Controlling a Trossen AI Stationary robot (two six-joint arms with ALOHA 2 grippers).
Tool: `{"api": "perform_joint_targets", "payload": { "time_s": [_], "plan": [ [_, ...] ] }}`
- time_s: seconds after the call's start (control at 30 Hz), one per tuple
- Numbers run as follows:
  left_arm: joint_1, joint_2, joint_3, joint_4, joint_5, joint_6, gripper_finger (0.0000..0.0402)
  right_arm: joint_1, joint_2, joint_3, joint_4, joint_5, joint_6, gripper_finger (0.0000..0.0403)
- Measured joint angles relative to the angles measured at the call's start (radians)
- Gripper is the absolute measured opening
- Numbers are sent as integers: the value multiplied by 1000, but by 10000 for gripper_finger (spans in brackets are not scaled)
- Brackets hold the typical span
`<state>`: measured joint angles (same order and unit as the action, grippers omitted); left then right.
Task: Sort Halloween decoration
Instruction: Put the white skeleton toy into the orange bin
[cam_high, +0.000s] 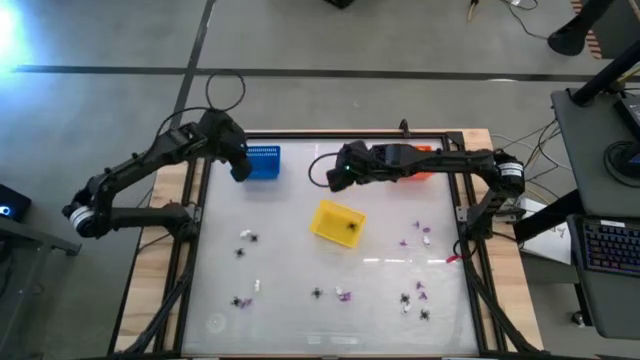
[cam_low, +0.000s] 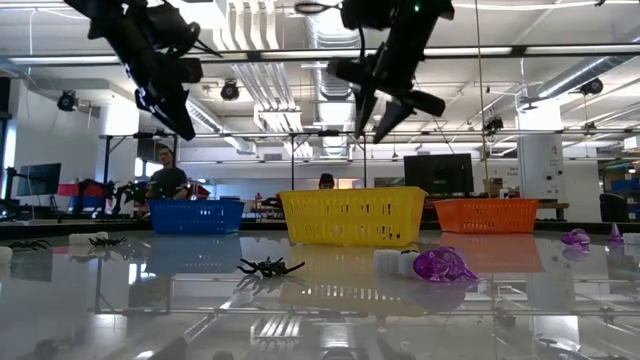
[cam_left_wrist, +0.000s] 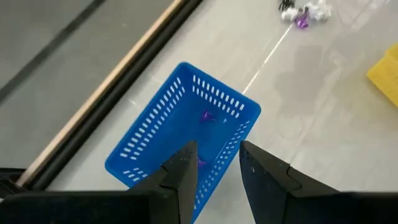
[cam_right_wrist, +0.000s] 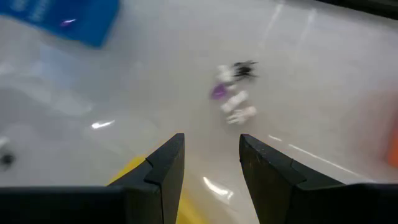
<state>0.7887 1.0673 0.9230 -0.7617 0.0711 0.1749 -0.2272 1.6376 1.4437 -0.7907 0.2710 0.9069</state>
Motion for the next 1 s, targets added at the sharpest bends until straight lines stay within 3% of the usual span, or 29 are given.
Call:
{"api": "perform_joint_targets", "payload": {
  "time_s": [0.23,0.6,0.87,1.0],
  "plan": [
    [0,-18,0,-1,0,0,103,-84,1,-90,57,-30,72,146],
    [0,-15,0,-1,1,-34,103,-153,1,-283,332,-82,132,146],
    [0,-15,0,2,1,-43,103,-160,12,-365,466,-104,95,146],
    [0,-15,-1,6,1,-45,103,-164,72,-336,477,-148,24,146]
  ]
}}
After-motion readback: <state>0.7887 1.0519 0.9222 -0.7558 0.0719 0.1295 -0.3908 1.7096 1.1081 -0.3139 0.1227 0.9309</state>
